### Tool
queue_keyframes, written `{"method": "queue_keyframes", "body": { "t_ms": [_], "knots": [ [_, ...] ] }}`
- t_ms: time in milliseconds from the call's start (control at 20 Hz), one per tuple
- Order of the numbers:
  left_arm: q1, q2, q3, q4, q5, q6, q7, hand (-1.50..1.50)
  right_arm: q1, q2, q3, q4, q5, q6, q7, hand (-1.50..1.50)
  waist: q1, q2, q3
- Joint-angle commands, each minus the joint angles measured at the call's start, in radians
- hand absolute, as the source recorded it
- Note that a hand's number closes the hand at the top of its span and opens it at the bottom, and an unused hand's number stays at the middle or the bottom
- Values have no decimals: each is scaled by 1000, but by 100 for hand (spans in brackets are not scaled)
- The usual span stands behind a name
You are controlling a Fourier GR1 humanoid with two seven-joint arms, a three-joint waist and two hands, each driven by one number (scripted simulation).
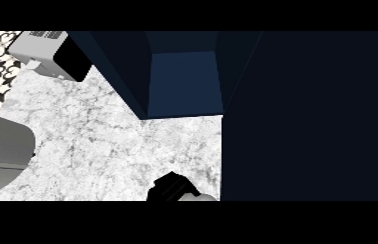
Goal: Pick up the bottled water, place it into the cabinet and close the cabinet
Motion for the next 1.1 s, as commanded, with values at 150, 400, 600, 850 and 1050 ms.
{"method": "queue_keyframes", "body": {
  "t_ms": [150,400,600,850,1050],
  "knots": [
    [-89,-62,6,-424,218,51,123,150,-27,-10,12,-34,-9,4,-4,-150,-8,-3,2],
    [-192,41,6,-622,336,51,168,150,-25,-15,16,-49,-12,-2,-2,-150,-17,-3,8],
    [-264,61,1,-689,378,51,181,150,-46,-6,27,-24,-17,-18,5,-150,-8,-2,10],
    [-371,85,-23,-707,440,52,203,150,-81,-29,-11,-34,-48,-20,19,-150,-8,2,13],
    [-467,44,32,-671,525,28,219,150,-58,-20,25,-67,-44,-23,64,-150,-5,0,15]
  ]
}}
